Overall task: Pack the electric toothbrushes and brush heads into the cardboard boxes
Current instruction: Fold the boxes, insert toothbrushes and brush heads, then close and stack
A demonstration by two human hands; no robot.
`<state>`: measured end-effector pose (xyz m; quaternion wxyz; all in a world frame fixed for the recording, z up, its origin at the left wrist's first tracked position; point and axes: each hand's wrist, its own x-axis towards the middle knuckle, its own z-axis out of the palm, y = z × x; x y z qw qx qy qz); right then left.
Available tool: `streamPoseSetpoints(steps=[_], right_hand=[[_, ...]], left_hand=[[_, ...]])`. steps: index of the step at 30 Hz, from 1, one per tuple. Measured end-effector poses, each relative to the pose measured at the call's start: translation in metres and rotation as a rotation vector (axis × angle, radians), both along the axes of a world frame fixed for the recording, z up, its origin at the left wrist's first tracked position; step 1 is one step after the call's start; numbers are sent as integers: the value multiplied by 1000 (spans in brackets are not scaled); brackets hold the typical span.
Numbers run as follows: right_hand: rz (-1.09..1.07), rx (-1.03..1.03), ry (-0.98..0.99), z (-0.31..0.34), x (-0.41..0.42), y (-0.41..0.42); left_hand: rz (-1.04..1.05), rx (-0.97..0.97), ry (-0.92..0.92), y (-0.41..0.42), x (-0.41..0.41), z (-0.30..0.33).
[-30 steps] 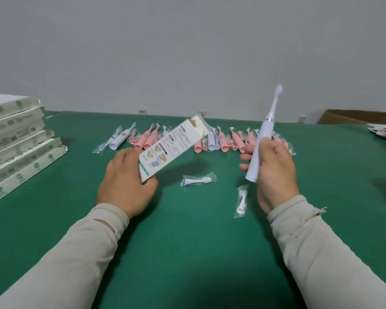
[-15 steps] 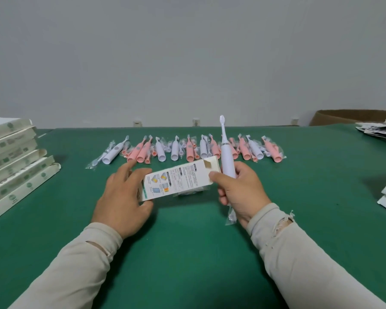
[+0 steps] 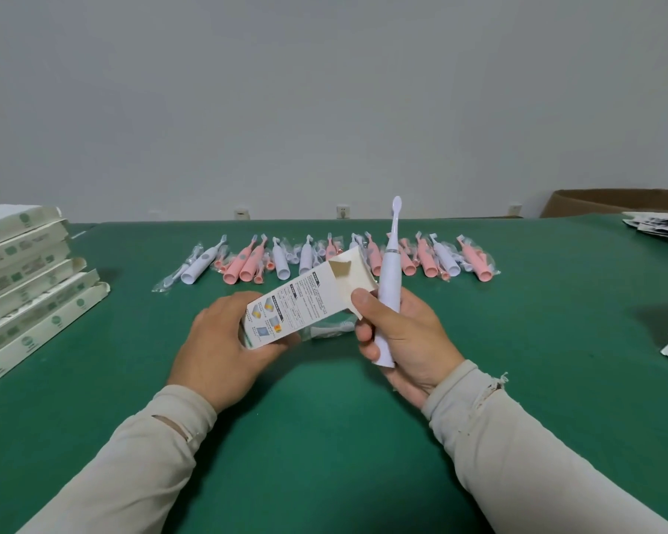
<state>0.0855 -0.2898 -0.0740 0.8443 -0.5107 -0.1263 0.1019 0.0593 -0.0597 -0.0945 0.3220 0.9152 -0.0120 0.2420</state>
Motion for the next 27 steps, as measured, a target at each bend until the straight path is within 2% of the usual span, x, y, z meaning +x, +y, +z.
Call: streamPoseSetpoints(steps=[3, 5, 8, 10, 13, 20, 25, 27], right_hand=[[-284, -224, -94, 1, 4, -2], [-490, -410, -249, 7, 7, -8], [-520, -417, -453, 16, 0, -8], [-461, -412, -483, 17, -6, -3], [-470, -462, -446, 12, -6, -1], [-424, -398, -301, 11, -2, -4], [-382, -198, -149, 14, 2, -6], [-391, -178, -91, 14, 5, -8]], left_hand=[[79, 91, 61, 4, -1, 2], [136, 186, 87, 4, -1, 4], [174, 259, 67, -1, -3, 3], [171, 277, 46, -2, -2, 3], [164, 290, 45, -2, -2, 1], [137, 312, 42, 0, -2, 2], [136, 331, 41, 0, -3, 3], [135, 309, 49, 1, -3, 2]])
